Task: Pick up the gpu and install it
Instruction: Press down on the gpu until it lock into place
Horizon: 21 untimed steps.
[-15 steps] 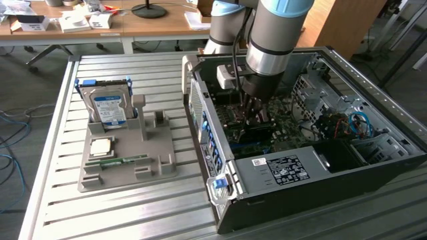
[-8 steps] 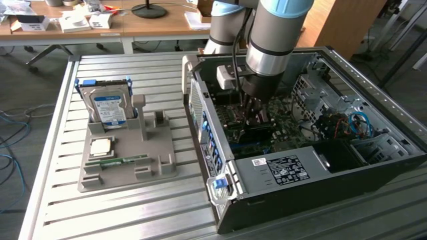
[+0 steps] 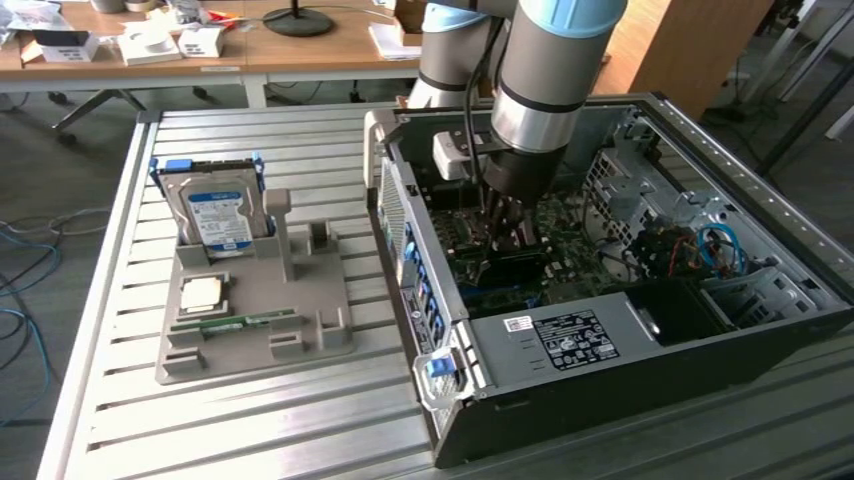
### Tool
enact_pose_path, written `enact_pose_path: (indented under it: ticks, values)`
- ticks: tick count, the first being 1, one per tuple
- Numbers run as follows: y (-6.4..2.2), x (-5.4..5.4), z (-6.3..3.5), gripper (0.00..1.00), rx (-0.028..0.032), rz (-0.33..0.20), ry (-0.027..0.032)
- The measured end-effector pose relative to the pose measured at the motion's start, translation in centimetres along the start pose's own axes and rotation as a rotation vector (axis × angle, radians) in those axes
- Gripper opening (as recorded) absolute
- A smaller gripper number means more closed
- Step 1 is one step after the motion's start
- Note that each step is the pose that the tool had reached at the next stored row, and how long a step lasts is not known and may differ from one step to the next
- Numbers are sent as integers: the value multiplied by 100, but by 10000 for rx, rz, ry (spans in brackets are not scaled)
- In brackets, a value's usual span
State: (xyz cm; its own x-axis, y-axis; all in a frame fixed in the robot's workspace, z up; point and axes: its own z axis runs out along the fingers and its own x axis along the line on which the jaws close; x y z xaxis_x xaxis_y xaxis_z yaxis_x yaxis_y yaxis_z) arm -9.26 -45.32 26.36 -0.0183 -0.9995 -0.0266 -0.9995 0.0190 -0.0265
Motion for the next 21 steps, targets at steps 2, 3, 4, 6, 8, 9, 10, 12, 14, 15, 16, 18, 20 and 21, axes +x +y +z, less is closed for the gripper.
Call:
enact_pose_path:
  ticks: [2,3,4,6,8,9,10,12,14,15,16,18,20,21]
  values:
    - [0,0,0,11,0,0,0]
    - [0,0,0,11,0,0,0]
    - [0,0,0,11,0,0,-1]
    - [0,0,0,11,0,0,0]
    - [0,0,0,11,0,0,0]
    - [0,0,0,11,0,0,0]
    - [0,0,0,11,0,0,0]
    - [0,0,0,11,-1,0,3]
    - [1,1,4,11,-2,-1,6]
    - [1,1,5,11,-1,-1,5]
    - [0,1,7,11,0,-2,2]
    - [1,0,7,11,0,0,1]
    - [1,0,8,11,0,0,0]
    - [1,0,8,11,0,0,0]
